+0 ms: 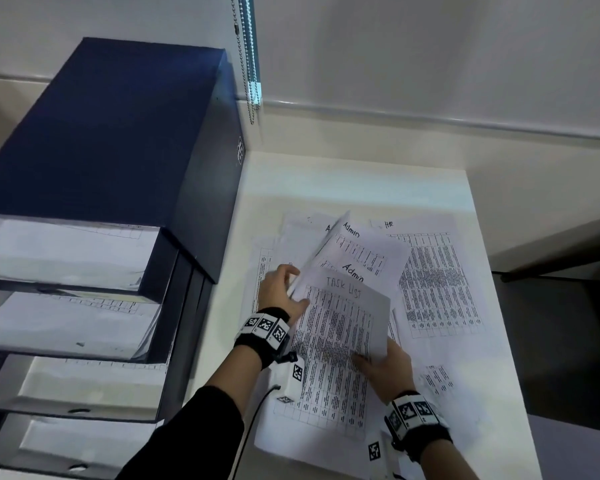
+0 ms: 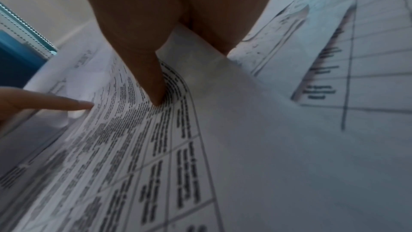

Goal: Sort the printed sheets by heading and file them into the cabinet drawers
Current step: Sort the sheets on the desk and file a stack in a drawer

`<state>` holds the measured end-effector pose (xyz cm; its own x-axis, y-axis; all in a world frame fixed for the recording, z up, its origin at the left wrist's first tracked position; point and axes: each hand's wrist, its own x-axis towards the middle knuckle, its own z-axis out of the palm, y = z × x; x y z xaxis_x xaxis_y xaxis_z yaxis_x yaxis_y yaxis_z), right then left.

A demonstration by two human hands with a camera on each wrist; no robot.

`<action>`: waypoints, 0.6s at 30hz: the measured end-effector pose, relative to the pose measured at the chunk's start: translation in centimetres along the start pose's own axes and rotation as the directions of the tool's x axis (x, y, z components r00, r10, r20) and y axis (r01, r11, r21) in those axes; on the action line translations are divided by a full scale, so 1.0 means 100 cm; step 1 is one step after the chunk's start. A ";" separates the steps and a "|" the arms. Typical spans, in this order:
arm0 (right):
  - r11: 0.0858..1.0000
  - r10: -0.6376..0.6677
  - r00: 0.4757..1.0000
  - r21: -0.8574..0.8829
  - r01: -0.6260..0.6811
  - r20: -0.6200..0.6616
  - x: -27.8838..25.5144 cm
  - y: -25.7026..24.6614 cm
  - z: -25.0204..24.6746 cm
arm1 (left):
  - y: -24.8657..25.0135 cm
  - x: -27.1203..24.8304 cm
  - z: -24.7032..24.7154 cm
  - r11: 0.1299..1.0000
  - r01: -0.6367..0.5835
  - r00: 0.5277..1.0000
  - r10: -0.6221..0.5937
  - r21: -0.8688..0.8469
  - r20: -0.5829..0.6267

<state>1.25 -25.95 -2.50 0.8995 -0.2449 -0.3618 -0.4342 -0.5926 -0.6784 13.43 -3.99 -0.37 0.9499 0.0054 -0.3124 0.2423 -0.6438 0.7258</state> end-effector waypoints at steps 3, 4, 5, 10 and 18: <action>1.000 0.014 1.000 0.008 -0.014 0.012 0.001 0.002 0.001 | 0.000 0.008 -0.002 0.993 0.003 1.000 0.001 0.115 -0.031; 1.000 0.024 1.000 0.015 -0.025 0.016 0.002 0.002 0.001 | 0.001 0.012 -0.004 0.991 0.022 1.000 -0.020 0.129 -0.014; 0.999 0.032 0.999 0.016 -0.032 0.018 0.002 0.003 0.001 | 0.004 0.016 -0.007 0.989 0.046 0.999 -0.048 0.140 0.008; 0.999 0.028 1.000 0.030 -0.028 0.006 0.001 0.002 0.001 | 0.025 0.026 -0.018 0.985 0.154 0.983 -0.161 0.082 0.084; 0.989 0.134 0.991 0.061 -0.135 0.012 -0.002 -0.002 -0.013 | 0.049 -0.040 -0.001 0.953 -0.292 0.940 0.271 0.079 0.208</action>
<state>1.23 -26.77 -1.48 0.8325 -0.3133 -0.4569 -0.5535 -0.5065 -0.6611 10.84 -7.08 4.45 0.9174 -0.3285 -0.2248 -0.0619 -0.6756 0.7347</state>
